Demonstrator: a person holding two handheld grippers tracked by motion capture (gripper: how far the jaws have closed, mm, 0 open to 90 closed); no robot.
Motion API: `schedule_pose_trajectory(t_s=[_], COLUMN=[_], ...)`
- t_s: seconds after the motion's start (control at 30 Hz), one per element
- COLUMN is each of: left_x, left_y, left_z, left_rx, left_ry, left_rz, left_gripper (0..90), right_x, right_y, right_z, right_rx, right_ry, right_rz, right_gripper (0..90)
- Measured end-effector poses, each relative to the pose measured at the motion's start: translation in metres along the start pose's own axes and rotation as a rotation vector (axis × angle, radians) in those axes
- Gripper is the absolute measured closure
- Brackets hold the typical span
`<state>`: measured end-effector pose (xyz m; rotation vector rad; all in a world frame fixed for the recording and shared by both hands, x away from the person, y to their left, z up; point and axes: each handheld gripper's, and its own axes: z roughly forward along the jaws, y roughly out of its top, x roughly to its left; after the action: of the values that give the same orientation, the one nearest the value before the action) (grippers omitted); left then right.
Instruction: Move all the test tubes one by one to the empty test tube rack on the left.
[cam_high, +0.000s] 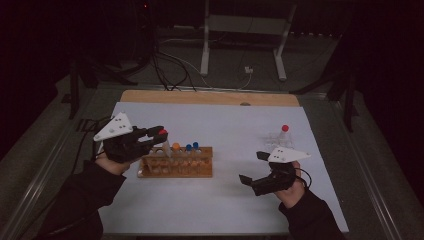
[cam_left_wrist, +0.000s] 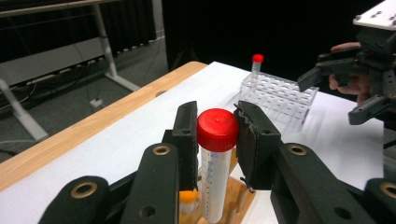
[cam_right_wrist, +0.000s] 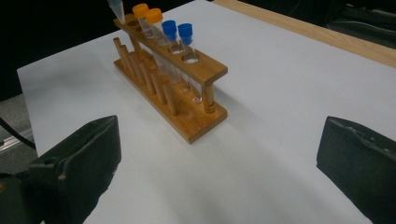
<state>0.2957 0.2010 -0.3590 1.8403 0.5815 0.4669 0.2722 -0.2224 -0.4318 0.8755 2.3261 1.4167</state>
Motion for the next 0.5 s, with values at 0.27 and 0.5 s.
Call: schedule_pose_trajectory(t_s=[0.27, 0.5], left_x=[0.022, 0.035], left_y=[-0.014, -0.027], left_z=[-0.010, -0.003], left_rx=[0.002, -0.016], left_ry=[0.061, 0.084], left_rz=[-0.039, -0.066], left_gripper=[71.7, 71.7], right_x=[-0.001, -0.001], right_y=[0.000, 0.000], right_z=[-0.002, -0.002], right_rx=[-0.012, -0.013], right_ry=[-0.001, -0.003], right_rz=[0.006, 0.007], right_gripper=[0.0, 0.0])
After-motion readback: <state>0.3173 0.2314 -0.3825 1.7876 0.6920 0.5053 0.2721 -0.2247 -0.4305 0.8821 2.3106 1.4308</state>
